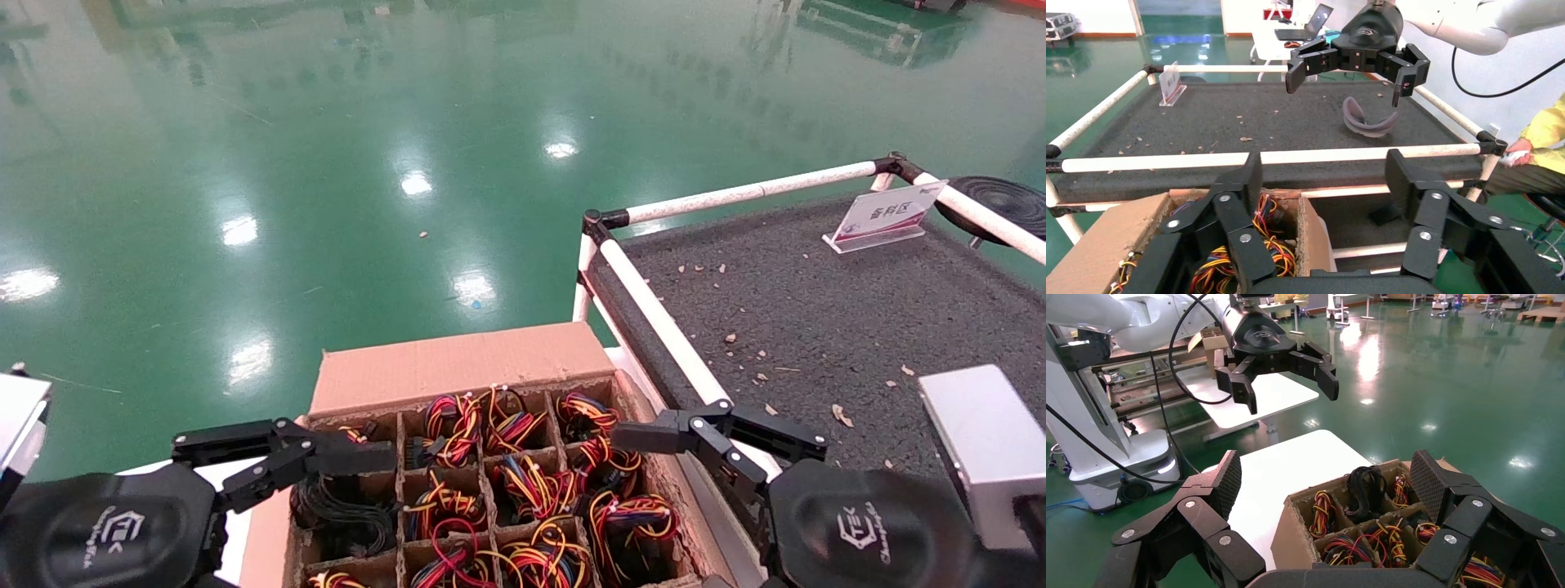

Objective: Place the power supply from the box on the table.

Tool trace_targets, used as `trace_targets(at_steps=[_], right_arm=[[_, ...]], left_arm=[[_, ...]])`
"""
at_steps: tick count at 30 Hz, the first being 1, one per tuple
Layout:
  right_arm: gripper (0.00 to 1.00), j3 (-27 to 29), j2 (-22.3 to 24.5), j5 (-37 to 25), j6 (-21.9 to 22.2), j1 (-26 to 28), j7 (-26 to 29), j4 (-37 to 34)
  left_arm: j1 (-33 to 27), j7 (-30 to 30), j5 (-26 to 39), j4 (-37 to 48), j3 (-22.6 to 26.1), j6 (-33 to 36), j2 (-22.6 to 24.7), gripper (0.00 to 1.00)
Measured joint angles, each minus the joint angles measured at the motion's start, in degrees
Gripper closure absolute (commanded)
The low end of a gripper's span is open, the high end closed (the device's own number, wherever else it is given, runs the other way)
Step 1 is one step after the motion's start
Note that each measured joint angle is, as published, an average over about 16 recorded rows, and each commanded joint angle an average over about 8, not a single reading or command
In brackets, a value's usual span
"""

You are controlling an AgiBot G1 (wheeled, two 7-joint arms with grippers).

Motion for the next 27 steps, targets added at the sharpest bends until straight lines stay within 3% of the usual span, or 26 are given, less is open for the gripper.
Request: trace_targets(at_steps=[27], right_arm=[[0.0,0.02,0.0,-0.01,0.0,-0.01,0.0,0.01]], left_arm=[[0.0,0.0,0.0,0.0,0.0,0.0,0.0,1.0]])
